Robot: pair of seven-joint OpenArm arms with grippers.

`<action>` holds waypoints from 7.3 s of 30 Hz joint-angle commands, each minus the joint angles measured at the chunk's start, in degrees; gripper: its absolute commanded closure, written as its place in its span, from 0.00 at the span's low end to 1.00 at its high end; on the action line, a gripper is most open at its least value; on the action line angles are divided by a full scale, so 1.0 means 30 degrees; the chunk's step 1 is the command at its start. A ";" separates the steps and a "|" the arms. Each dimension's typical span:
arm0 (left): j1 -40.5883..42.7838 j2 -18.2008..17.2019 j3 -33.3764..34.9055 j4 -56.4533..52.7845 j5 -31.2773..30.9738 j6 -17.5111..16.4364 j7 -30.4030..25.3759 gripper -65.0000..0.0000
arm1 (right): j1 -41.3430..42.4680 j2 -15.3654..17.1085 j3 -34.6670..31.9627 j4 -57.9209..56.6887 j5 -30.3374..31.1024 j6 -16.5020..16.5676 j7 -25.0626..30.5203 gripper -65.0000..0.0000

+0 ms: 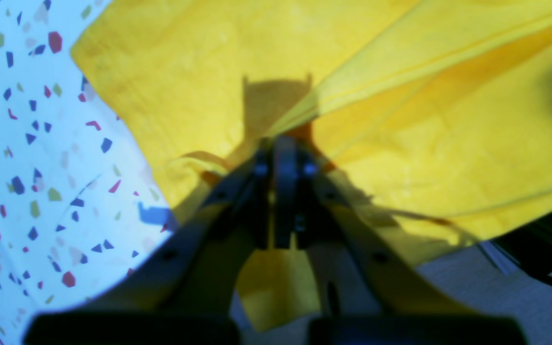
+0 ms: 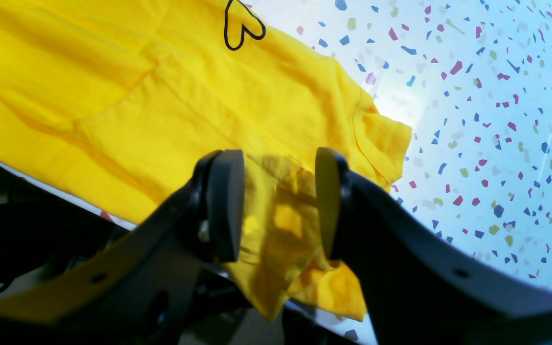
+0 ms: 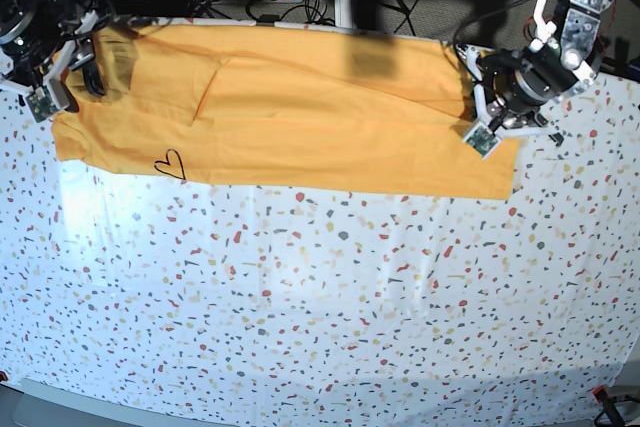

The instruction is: Fold the T-shirt properly

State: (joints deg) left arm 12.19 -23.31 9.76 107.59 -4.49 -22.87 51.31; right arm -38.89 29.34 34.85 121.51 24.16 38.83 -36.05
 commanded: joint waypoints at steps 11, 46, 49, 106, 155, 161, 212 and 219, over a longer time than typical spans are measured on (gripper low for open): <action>-0.0189 -0.0175 -0.0109 0.0313 -0.0510 0.0109 0.3031 1.00 | 0.0000 0.0262 0.0219 0.0291 0.0109 -0.0306 0.0357 0.62; 0.2404 -0.0175 -0.0109 0.3424 0.1705 0.0117 0.4320 1.00 | 0.0000 0.0270 0.0219 0.0291 0.0117 -0.0299 0.0284 0.62; 0.2397 -0.0175 -0.0109 0.3424 0.1705 0.0117 0.4401 1.00 | 0.0000 0.0262 0.0219 0.0291 0.0109 -0.0306 0.0255 0.62; -0.2004 0.3009 -0.0109 -0.9406 -0.2382 0.3082 -0.1858 0.60 | 0.9078 -0.4481 -0.2222 -1.1089 -0.2637 -0.0729 0.0080 0.62; -0.8735 -0.2025 -0.0240 -1.3646 -1.1774 0.2433 -0.1413 0.45 | 0.5581 -0.3912 -0.2251 -0.0845 0.4597 0.0390 -0.4007 0.62; -0.8655 -0.2011 -0.0240 -1.5045 -1.7107 -0.0729 0.1479 0.45 | 0.3206 -0.3912 -0.2251 0.1100 0.4597 0.0390 -0.4014 0.62; -0.8131 0.1443 -0.0481 -0.3009 -1.2101 -0.0219 0.1770 1.00 | 0.3235 -0.4080 -0.2251 0.1209 0.4677 0.0390 -0.4291 0.62; -0.6193 0.4721 0.0270 -0.2259 -0.9318 -0.0299 0.2098 1.00 | 0.3293 -0.5093 -0.2251 0.1209 0.4670 0.0390 -0.4284 0.62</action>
State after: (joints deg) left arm -5.34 -9.10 10.72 99.77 -31.31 -23.83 58.74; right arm -29.17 13.58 27.75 124.14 37.28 39.53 -50.04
